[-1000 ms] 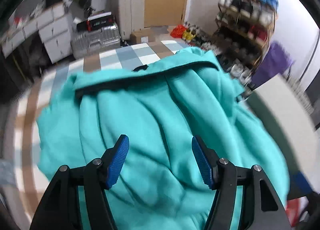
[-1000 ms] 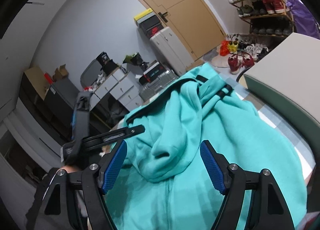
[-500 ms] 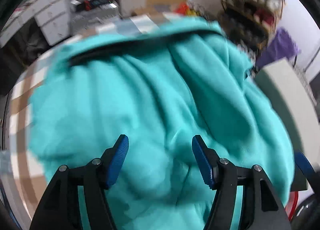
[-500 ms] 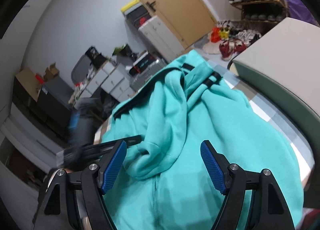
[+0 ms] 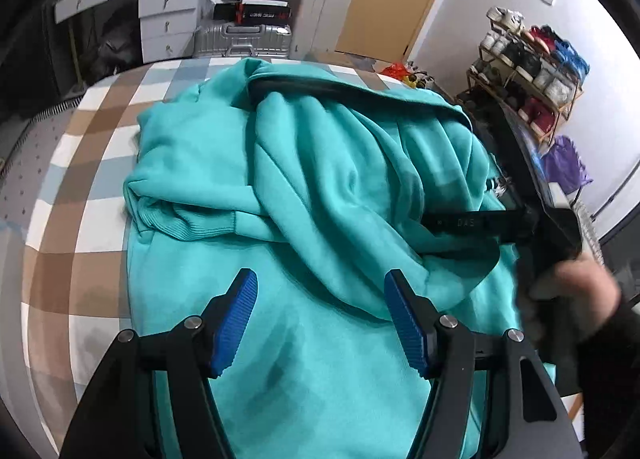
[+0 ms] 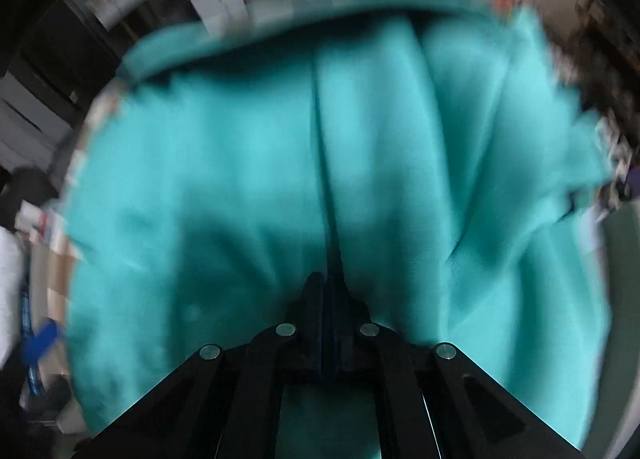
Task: Fold large clothes
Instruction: 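Grasp the hoodie fabric with the right gripper and lift it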
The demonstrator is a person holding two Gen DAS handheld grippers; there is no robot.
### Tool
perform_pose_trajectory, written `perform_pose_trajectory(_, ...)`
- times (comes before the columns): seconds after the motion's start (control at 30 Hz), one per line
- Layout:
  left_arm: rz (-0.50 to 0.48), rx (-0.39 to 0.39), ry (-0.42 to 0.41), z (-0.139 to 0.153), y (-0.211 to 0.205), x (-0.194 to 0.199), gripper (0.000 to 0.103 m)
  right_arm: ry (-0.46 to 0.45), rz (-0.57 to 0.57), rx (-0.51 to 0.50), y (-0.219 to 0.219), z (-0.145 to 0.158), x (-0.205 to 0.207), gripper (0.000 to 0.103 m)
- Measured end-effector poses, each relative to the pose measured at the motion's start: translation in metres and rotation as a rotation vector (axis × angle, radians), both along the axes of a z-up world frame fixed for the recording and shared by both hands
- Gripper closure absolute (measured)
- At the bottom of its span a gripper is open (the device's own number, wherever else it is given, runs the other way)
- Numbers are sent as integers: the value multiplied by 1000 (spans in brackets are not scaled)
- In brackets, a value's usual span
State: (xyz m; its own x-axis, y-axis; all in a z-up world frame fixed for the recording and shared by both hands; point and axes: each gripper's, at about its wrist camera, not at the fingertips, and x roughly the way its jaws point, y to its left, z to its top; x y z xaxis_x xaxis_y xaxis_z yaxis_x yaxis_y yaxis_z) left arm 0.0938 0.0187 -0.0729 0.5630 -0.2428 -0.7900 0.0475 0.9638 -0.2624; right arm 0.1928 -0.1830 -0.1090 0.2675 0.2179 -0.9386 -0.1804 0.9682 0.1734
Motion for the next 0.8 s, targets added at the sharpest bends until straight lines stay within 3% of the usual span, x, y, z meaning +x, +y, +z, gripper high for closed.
perform_pose_trajectory(0.13, 14, 8, -3, 1, 12, -2, 42, 63, -42, 102, -18, 12, -2, 103)
perform_pose_trajectory(0.17, 18, 4, -5, 1, 14, -3, 42, 43, -36, 107, -22, 22, -7, 97)
perform_pose_trajectory(0.27, 20, -26, 8, -1, 19, -2, 42, -84, 14, 116, -32, 64, -36, 97)
perform_pose_trajectory(0.33, 21, -65, 24, -3, 21, -1, 42, -103, 52, 150, -34, 76, -55, 97)
perform_pose_trajectory(0.4, 2, -101, 40, -5, 21, 1, 42, -94, 117, 151, -31, 76, -76, 96)
perform_pose_trajectory(0.47, -7, -107, 51, -7, 15, 3, 42, -90, 148, 88, -23, 61, -87, 96)
perform_pose_trajectory(0.53, -9, -103, 54, -7, 11, 4, 42, -62, 138, 39, -21, 34, -83, 98)
perform_pose_trajectory(0.6, -9, -94, 54, -8, 8, 4, 42, -90, 90, 82, -25, 26, -80, 99)
perform_pose_trajectory(0.73, -2, -92, 76, -12, 9, 4, 42, -71, 123, 68, -25, 50, -69, 96)
perform_pose_trajectory(0.8, 0, -83, 77, -12, 11, 5, 42, -177, 147, 65, -32, 82, -58, 82)
